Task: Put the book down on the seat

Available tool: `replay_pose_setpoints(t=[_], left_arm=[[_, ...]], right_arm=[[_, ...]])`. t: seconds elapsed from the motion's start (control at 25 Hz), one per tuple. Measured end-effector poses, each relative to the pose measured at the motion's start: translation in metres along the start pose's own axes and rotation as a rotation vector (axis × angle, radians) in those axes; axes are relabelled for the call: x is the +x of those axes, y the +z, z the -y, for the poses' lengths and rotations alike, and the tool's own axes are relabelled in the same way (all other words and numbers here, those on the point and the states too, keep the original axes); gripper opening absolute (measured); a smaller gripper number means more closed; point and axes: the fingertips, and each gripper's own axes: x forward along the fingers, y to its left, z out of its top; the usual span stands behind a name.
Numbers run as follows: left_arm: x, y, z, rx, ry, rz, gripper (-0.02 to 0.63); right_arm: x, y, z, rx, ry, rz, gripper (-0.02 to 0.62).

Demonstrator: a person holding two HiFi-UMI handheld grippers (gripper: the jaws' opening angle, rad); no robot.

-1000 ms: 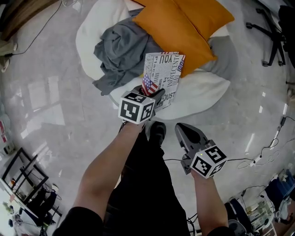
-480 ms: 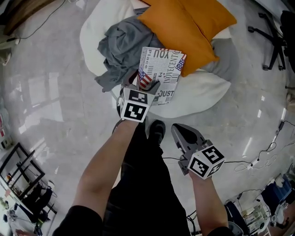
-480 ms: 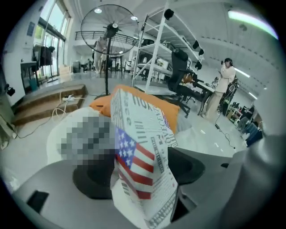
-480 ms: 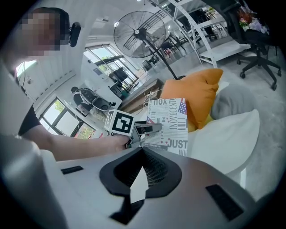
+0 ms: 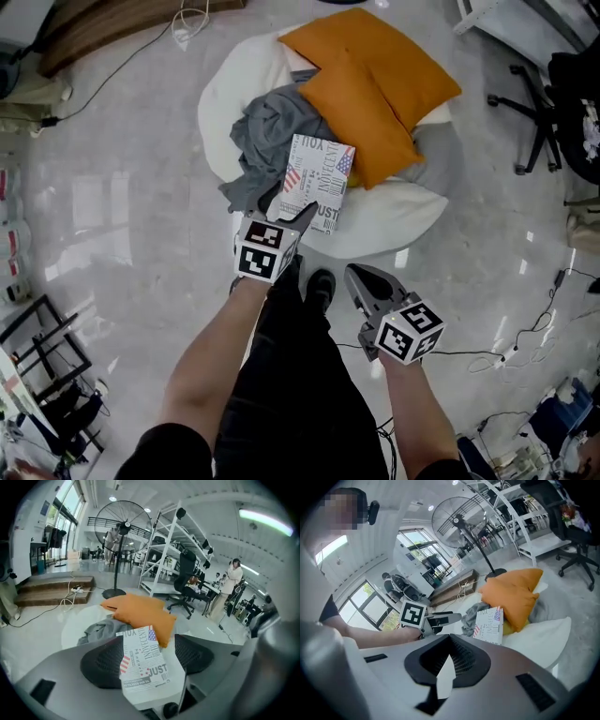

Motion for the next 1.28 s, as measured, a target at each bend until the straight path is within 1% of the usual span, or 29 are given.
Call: replay_pose_setpoints(t=[0.12, 0.28, 0.36, 0.4, 0.44, 0.48, 0.64, 0.76, 0.88, 1.0, 1.12, 1.2, 1.28], left_arm=[[-0.051, 0.025, 0.018, -0.035, -0.014, -0.003, 0.345], [-0.129, 0.068, 0.039, -0.112, -0.002, 0.056, 0.336], [-0.168, 0.089, 0.050, -0.135, 0.012, 0.100, 0.296], [-0.187, 0.099, 0.057, -0.137, 0.017, 0.120, 0.255], [-0.205, 0.108, 0.064, -0.132, 0.018, 0.137, 0.211], [-0.222, 0.116, 0.072, -0.117, 0.017, 0.151, 0.185], [-0.285, 0.153, 0.096, -0.024, 0.020, 0.216, 0.136], [-0.327, 0.173, 0.103, -0.009, 0.034, 0.277, 0.092], [-0.369, 0.178, 0.108, 0.017, 0.032, 0.307, 0.059], [-0.407, 0.170, 0.111, 0.047, 0.025, 0.326, 0.027], [-0.441, 0.159, 0.108, 0.067, 0.023, 0.351, 0.016], [-0.466, 0.146, 0.105, 0.075, 0.011, 0.358, 0.013], [-0.492, 0.133, 0.101, 0.081, -0.001, 0.358, 0.011]], right_arm=[[-0.033, 0.037, -0.032, -0.041, -0.003, 0.026, 0.015], [-0.084, 0.085, -0.071, -0.086, -0.018, 0.077, 0.015], [-0.108, 0.106, -0.088, -0.102, -0.024, 0.108, 0.015], [-0.119, 0.114, -0.097, -0.113, -0.022, 0.120, 0.015], [-0.130, 0.121, -0.107, -0.127, -0.017, 0.129, 0.015], [-0.139, 0.126, -0.117, -0.143, -0.010, 0.136, 0.015], [-0.167, 0.136, -0.154, -0.211, 0.023, 0.148, 0.015], [-0.180, 0.139, -0.176, -0.248, 0.039, 0.155, 0.015], [-0.189, 0.140, -0.208, -0.297, 0.045, 0.176, 0.014], [-0.197, 0.138, -0.244, -0.359, 0.044, 0.201, 0.014], [-0.199, 0.135, -0.280, -0.427, 0.038, 0.224, 0.014], [-0.198, 0.130, -0.306, -0.440, 0.025, 0.246, 0.014], [-0.192, 0.122, -0.337, -0.431, 0.020, 0.265, 0.014]])
